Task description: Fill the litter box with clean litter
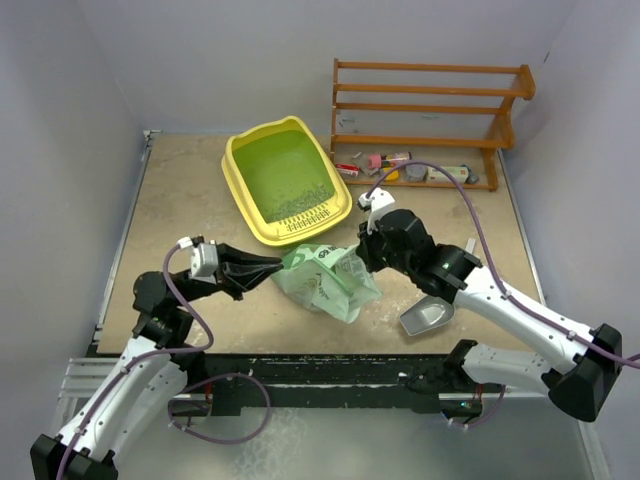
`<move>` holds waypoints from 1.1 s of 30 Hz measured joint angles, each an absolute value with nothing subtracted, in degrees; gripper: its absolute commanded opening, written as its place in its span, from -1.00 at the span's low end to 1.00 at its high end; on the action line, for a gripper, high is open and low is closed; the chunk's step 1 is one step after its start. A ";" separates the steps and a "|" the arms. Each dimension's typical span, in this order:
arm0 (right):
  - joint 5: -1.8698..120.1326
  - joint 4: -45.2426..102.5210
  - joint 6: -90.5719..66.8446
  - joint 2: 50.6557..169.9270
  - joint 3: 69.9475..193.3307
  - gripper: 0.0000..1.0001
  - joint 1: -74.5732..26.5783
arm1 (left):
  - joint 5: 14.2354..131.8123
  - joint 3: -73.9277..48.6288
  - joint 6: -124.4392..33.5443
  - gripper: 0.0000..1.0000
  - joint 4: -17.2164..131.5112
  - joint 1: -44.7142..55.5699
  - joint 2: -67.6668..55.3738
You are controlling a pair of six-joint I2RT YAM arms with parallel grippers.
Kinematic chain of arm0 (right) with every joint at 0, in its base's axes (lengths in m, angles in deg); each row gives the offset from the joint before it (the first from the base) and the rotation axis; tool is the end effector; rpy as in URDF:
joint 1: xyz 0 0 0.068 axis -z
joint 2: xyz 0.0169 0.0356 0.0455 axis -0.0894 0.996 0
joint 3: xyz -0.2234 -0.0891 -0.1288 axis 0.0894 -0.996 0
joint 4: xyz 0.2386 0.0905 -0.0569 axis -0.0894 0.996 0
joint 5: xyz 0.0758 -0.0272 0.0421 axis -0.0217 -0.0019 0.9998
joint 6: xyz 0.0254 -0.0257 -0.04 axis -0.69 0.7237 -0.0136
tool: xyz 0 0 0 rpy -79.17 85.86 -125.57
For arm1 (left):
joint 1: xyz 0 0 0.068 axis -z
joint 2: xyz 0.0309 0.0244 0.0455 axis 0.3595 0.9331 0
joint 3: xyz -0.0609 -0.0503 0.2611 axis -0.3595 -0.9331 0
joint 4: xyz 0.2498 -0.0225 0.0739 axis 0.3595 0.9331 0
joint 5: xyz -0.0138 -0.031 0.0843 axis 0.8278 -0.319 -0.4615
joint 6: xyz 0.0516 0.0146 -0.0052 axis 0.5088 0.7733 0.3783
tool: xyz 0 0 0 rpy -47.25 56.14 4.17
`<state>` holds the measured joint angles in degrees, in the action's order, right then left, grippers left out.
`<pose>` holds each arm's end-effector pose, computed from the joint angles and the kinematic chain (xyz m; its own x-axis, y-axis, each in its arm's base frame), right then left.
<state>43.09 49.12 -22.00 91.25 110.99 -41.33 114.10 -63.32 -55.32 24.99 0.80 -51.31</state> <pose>0.1711 0.1727 0.3247 -0.4940 -0.1010 -0.8636 -0.5063 0.8409 0.1913 0.1115 -0.0739 0.3104 0.0509 -0.2773 -0.9594 0.9634 0.2668 -0.0259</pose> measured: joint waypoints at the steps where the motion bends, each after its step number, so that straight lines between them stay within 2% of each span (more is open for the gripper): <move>1: 41.84 48.53 -22.00 91.47 111.01 -1.00 -41.35 | 114.10 -63.08 -55.30 -0.56 25.69 0.80 -51.31; 6: 38.45 47.44 -21.74 94.64 112.56 -0.96 -41.26 | 115.66 -62.97 -55.32 -0.34 29.60 0.80 -51.01; 7: 38.34 47.42 -21.67 95.47 113.24 -0.75 -41.20 | 116.01 -62.97 -55.32 -0.32 30.37 0.80 -50.85; 9: 38.54 47.66 -21.65 97.15 115.01 -0.19 -40.96 | 116.84 -62.97 -55.28 -0.30 32.29 0.80 -50.50; 11: 39.06 48.45 -21.89 98.01 116.60 0.00 -40.93 | 117.25 -62.97 -55.15 -0.28 34.24 0.80 -50.44; 14: 39.83 49.65 -22.17 97.48 117.41 0.09 -40.91 | 117.30 -62.97 -54.47 -0.27 36.62 0.80 -51.09; 20: 44.83 52.67 -23.18 91.95 115.34 0.10 -40.93 | 117.30 -62.95 -54.27 -0.26 37.43 0.80 -51.71; 27: 51.30 54.65 -24.51 90.22 109.50 0.06 -40.91 | 117.51 -62.95 -54.88 -0.25 35.94 0.80 -50.33; 28: 51.68 55.03 -24.67 90.42 108.87 -0.03 -40.91 | 117.56 -62.95 -54.91 -0.25 35.88 0.80 -50.33; 29: 52.24 55.35 -24.95 90.66 108.10 -0.37 -40.91 | 117.62 -62.95 -54.91 -0.25 35.77 0.80 -50.35; 30: 52.44 55.59 -25.12 90.75 107.45 -0.79 -40.93 | 117.69 -62.95 -54.93 -0.25 35.70 0.80 -50.44; 31: 52.42 55.86 -25.37 90.73 106.90 -1.00 -40.93 | 117.73 -62.95 -54.91 -0.25 35.68 0.80 -50.53; 33: 51.44 56.18 -25.93 90.62 106.48 -1.00 -40.93 | 117.82 -62.95 -54.93 -0.25 35.48 0.80 -50.72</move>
